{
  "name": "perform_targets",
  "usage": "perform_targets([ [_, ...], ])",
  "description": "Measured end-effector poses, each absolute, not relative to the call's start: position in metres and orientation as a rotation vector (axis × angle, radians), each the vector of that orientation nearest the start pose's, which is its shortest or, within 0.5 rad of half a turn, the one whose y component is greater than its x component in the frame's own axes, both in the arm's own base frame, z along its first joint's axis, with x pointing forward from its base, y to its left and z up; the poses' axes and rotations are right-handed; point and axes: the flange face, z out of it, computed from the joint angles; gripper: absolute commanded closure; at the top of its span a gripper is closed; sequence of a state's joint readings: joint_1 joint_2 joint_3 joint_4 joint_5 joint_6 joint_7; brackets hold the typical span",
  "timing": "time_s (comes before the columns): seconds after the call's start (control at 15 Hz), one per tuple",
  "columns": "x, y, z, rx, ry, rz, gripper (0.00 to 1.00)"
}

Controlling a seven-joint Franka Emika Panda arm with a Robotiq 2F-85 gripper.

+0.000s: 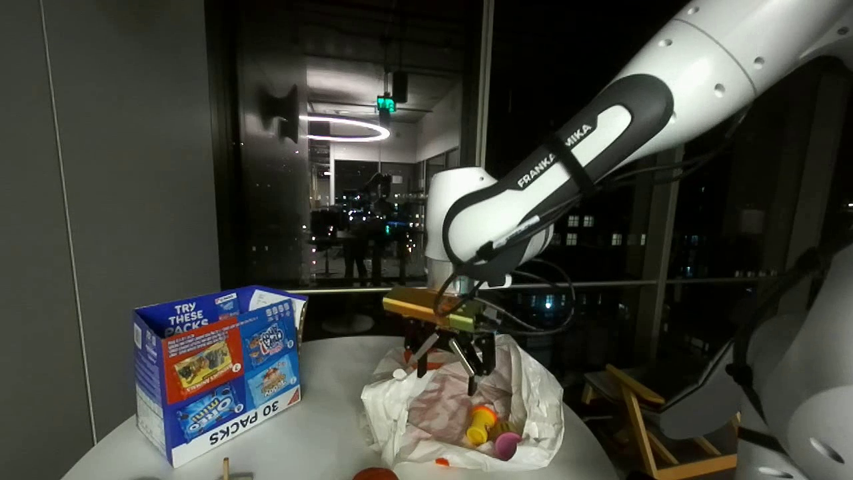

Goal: Put the yellow containers and radish in the plastic bag.

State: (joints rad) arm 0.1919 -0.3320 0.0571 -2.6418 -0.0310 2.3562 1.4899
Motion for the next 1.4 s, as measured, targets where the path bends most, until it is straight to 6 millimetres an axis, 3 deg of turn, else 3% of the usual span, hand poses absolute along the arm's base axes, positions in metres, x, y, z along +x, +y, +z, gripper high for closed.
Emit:
perform_targets([
  [0.2, 0.384, 0.108, 0.384, -2.580, 1.603, 0.063, 0.00],
  [0.4, 0.379, 0.116, 0.393, -2.632, 1.391, 0.158, 0.00],
  [0.6, 0.375, 0.131, 0.374, -2.738, 1.179, 0.217, 0.00],
  [0.87, 0.365, 0.169, 0.339, -2.906, 0.879, 0.300, 0.00],
  [1.13, 0.358, 0.207, 0.333, -3.007, 0.567, 0.308, 0.00],
  [1.4, 0.355, 0.228, 0.313, -3.069, 0.245, 0.349, 0.00],
])
